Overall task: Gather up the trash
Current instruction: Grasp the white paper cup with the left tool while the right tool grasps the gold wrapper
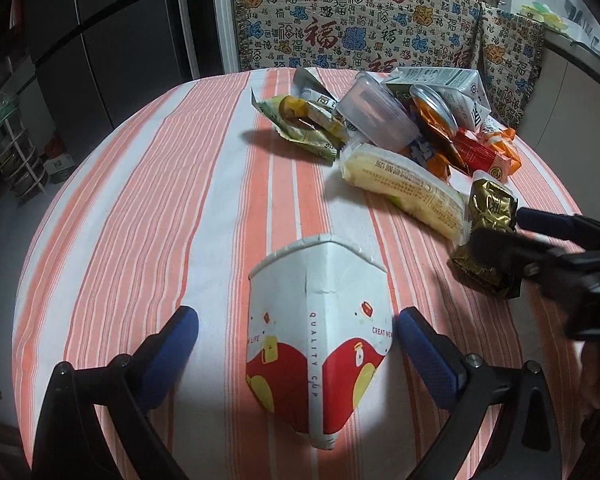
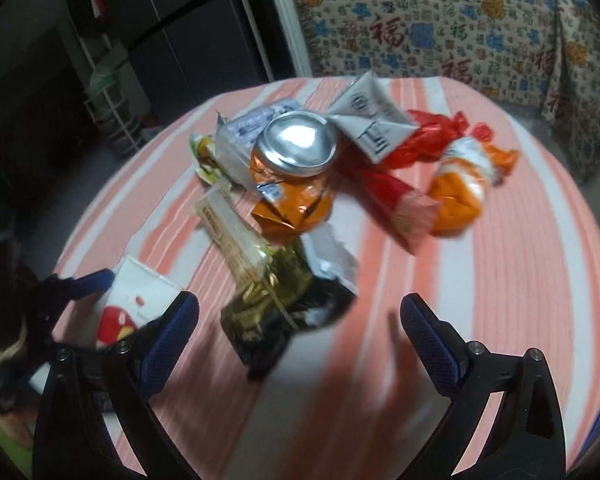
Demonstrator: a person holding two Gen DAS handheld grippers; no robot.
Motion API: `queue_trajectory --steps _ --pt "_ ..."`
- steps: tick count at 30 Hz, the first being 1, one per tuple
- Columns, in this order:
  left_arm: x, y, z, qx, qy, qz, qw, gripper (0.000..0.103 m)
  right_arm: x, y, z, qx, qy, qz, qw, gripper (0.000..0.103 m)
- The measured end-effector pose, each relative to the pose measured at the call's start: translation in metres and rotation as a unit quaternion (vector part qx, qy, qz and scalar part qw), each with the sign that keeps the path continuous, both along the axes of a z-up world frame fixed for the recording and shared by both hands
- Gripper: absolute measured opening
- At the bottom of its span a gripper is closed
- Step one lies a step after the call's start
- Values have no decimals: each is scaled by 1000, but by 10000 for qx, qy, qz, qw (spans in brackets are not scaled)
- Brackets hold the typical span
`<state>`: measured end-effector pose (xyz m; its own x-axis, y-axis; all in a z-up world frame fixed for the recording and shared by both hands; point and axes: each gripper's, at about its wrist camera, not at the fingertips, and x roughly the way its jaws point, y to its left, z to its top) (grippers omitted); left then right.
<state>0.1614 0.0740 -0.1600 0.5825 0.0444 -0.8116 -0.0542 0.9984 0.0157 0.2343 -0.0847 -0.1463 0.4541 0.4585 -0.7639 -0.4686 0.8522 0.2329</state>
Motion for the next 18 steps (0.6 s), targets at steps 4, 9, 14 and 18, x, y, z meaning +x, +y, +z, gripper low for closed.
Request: queue_trajectory --steps 4,9,14,18 --pt "0 0 0 -1 -1 1 10000 102 -10 5 -10 -921 -342 286 9947 83" --pt "0 0 0 1 -2 3 10000 102 -22 -48 -10 -1079 -283 87 9937 82" --pt "0 0 0 0 -4 6 10000 102 -33 -76 -13 -997 -379 28 9943 94" --pt "0 0 0 1 -4 7 10000 102 -37 -80 -15 -955 -374 108 9947 98"
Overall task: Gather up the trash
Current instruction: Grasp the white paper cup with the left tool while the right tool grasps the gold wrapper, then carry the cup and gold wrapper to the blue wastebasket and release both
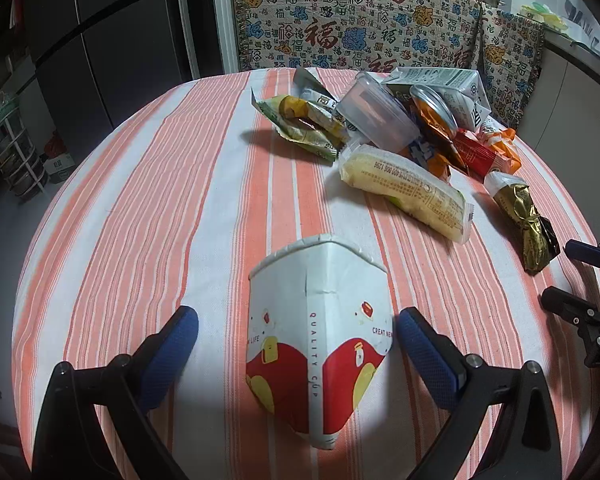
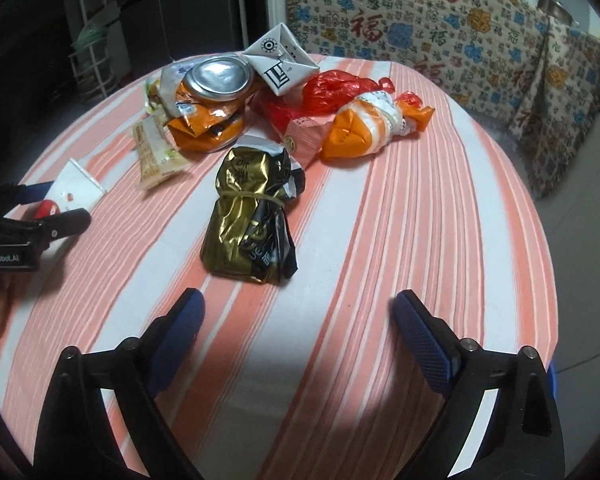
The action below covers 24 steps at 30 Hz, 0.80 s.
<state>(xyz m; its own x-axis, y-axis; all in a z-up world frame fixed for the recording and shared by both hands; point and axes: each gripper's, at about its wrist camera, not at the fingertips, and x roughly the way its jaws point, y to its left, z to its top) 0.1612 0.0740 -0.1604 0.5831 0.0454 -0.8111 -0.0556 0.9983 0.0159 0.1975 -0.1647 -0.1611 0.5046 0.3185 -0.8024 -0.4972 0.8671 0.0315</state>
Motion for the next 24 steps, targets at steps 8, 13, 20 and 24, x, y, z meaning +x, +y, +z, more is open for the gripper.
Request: queue_trajectory --steps 8,13,20,24 --pt "-7 0 3 7 138 -522 9985 101 3 -4 12 279 71 130 9995 94" --pt "-9 2 7 -57 332 -608 9976 100 16 21 27 435 96 279 9986 93" --pt "-5 -6 15 -143 422 -591 9973 33 35 43 18 96 502 383 9980 40" --pt "-15 -13 26 -471 192 -628 9967 26 20 23 24 401 534 428 9968 38"
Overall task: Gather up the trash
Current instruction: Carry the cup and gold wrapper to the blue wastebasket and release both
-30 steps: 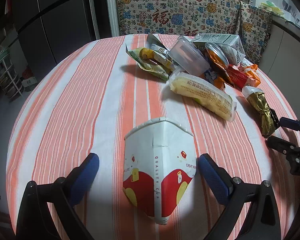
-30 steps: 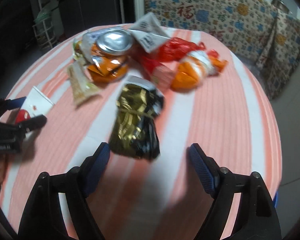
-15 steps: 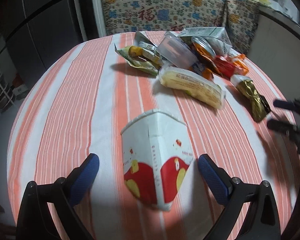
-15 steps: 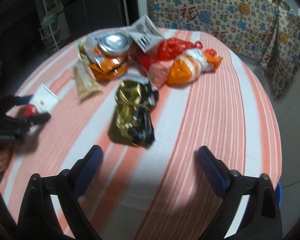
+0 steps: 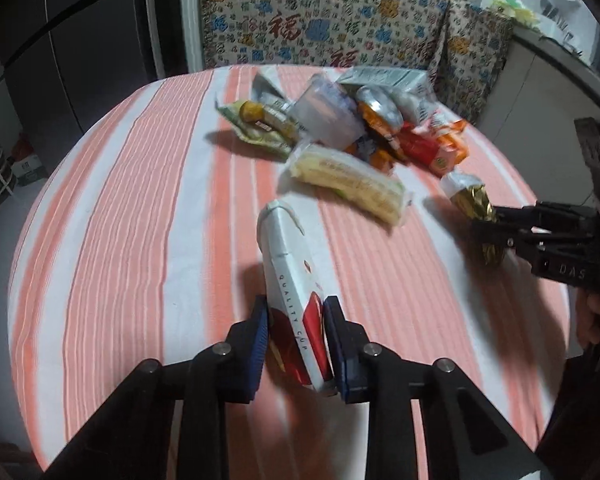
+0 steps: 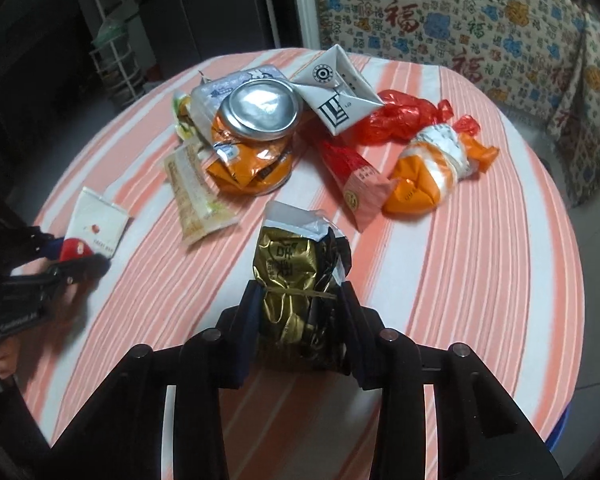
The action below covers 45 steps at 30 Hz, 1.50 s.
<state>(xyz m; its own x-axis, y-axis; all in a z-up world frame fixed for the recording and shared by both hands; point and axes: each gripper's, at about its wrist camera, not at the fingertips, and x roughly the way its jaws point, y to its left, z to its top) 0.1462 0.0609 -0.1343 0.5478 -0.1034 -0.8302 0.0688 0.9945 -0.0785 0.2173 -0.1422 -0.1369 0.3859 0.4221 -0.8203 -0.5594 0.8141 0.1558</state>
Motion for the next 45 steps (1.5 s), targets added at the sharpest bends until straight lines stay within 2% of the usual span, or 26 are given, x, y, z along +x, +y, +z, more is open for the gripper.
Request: queue_trajectory --steps 4,11,14,17,22,28,31,34,38,45 --pt "-9 -25 14 -229 -193 -183 9994 24 -11 -28 10 317 49 -92 9994 38" --pt "-4 -102 23 -488 -267 -760 9956 24 -14 -79 20 704 83 -556 9959 38" --pt "4 -139 26 -647 -230 -1045 9921 24 -13 -117 29 860 79 -895 9922 38" --pt "13 -181 32 -795 -237 -1422 9863 24 -10 -159 38 813 -12 -1332 9878 38" --pt "35 -258 34 -995 -142 -2016 9743 24 -8 -254 47 684 -85 -2227 9724 38" --pt "56 -347 17 -1049 44 -2583 9603 25 -7 -346 24 500 89 -3192 9463 38" --pt "65 -381 1 -1011 194 -2760 9556 25 -12 -383 4 738 303 -3601 9295 38" --pt "77 -408 -15 -994 332 -2834 9533 25 -12 -406 -6 856 435 -3803 9199 38" --pt "88 -437 -35 -943 509 -2898 9511 25 -9 -423 -13 1005 599 -3868 9147 38" --pt "99 -468 -64 -802 694 -2957 9494 25 -8 -436 -24 909 712 -3828 9166 38"
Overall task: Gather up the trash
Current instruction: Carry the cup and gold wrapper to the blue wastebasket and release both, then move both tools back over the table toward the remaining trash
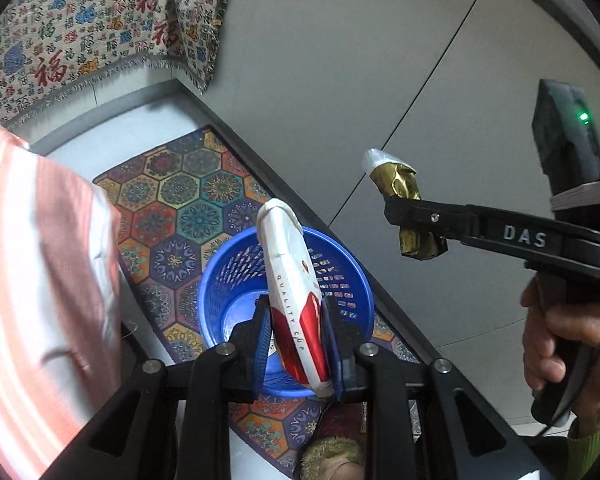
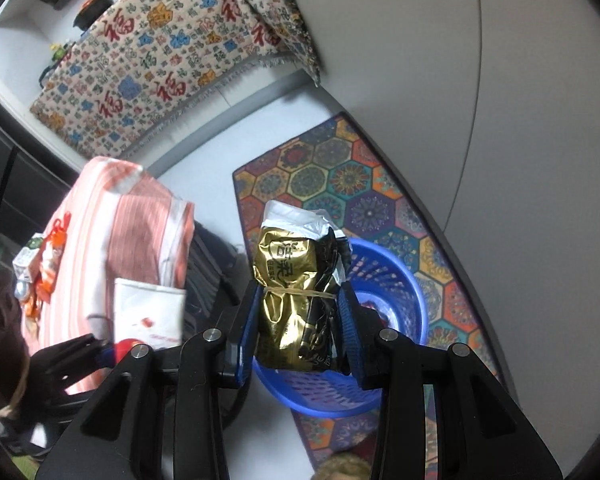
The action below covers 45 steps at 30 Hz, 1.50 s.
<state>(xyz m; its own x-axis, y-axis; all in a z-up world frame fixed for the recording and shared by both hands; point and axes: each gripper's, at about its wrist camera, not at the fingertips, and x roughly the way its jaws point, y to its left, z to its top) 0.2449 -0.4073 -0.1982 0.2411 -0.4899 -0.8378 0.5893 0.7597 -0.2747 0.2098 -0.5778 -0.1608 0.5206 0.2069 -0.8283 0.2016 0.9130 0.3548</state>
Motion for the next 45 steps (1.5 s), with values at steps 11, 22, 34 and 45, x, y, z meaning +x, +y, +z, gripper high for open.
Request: queue_trajectory --steps 11,22,34,45 --pt "4 -30 -30 85 -320 -134 9994 67 -2 -16 -6 100 -13 -380 9992 72" --pt "-32 -19 0 -414 -1077 -161 9932 70 -16 -18 23 -804 -319 -809 9930 93" --pt "-120 55 52 -249 -1226 -61 9921 88 -13 11 48 -1417 -756 -737 9843 95" --pt "-135 207 72 569 -1722 1438 9728 88 1 137 67 -1219 -1300 231 9837 99"
